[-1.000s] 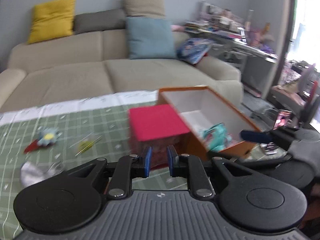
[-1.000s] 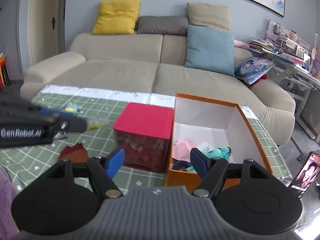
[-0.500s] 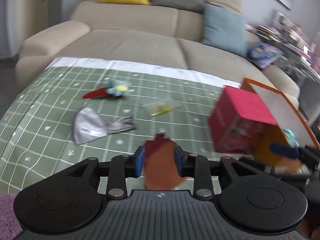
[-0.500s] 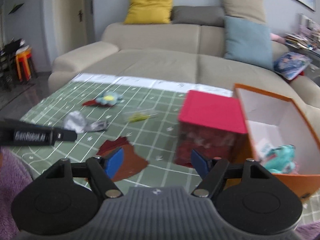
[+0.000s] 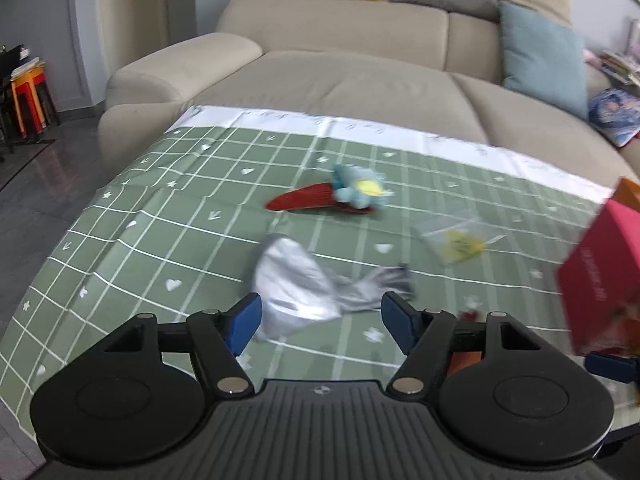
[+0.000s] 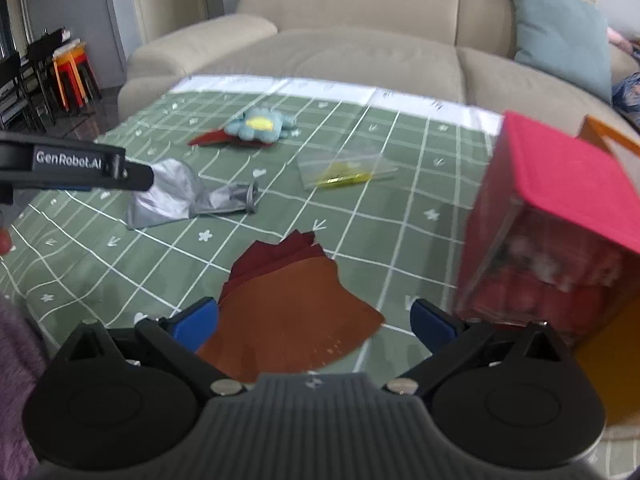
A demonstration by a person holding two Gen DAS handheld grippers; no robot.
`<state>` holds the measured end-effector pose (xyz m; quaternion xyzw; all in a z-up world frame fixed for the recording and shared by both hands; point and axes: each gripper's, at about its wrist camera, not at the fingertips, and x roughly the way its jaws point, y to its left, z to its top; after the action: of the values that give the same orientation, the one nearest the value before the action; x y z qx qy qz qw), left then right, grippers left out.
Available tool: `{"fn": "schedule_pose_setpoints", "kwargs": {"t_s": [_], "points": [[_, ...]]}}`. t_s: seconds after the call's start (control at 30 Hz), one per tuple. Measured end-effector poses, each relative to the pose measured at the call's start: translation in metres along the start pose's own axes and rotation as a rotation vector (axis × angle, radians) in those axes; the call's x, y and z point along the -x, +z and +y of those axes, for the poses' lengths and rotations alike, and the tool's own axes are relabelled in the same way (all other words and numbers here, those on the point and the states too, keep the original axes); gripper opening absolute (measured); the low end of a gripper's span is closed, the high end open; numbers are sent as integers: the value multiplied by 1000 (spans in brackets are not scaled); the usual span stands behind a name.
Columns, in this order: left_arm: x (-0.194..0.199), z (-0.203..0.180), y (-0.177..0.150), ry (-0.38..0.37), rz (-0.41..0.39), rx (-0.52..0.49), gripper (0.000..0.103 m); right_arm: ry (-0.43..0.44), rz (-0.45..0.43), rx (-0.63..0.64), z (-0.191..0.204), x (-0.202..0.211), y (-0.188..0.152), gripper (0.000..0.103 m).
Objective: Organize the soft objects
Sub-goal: 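Move both tools back over the silver foil bag and brown cloth, then grasp the silver foil bag with the left tool while the right tool grasps the brown cloth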
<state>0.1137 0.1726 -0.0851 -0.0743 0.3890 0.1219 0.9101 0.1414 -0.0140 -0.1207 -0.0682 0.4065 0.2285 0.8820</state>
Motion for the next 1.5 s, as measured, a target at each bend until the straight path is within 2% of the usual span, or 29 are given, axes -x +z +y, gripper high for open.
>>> {"fn": "schedule_pose_setpoints", "kwargs": {"t_s": [0.13,0.27,0.47,0.53,0.6,0.63,0.67,0.7,0.8,0.83,0.9,1.0,1.1,1.17,1.2,1.27,1.33,1.5], "points": [[-32,12,2,38,28,13,80,2,41,19,4,-27,5,100],[-58,17,0,10,61,53,80,-7,60,27,6,-44,8,100],[-75,17,-2,6,53,53,78,2,79,18,2,-54,4,100],[-79,18,-2,20,59,58,72,3,74,32,3,-55,4,100],[-83,19,-3,25,74,59,53,9,70,31,3,-54,3,100],[-84,18,-3,21,82,60,49,8,70,35,4,-55,3,100],[-85,17,-4,19,85,52,38,11,70,39,5,-55,3,100],[-84,15,-4,21,80,35,31,12,70,45,6,-55,3,100],[-83,9,-6,-1,79,-2,15,13,68,49,7,-54,2,99],[-83,7,-6,-11,83,-14,14,14,65,50,8,-54,2,98],[-82,3,-7,-30,86,-29,3,22,57,59,9,-51,0,93],[-81,-3,-7,-70,95,-47,1,30,49,73,12,-48,0,86],[-79,-6,-8,-105,95,-54,1,32,41,77,12,-45,2,69],[-75,-8,-7,-129,87,-59,1,37,39,89,14,-43,4,48],[-74,-9,-7,-137,84,-61,0,41,40,96,15,-42,4,41],[-71,-10,-6,-157,79,-63,0,60,48,109,19,-42,7,12],[-66,-13,-5,-172,70,-70,0,69,57,120,24,-41,8,6],[-47,-17,-5,-195,32,-96,0,56,49,92,22,-32,12,5]]}}
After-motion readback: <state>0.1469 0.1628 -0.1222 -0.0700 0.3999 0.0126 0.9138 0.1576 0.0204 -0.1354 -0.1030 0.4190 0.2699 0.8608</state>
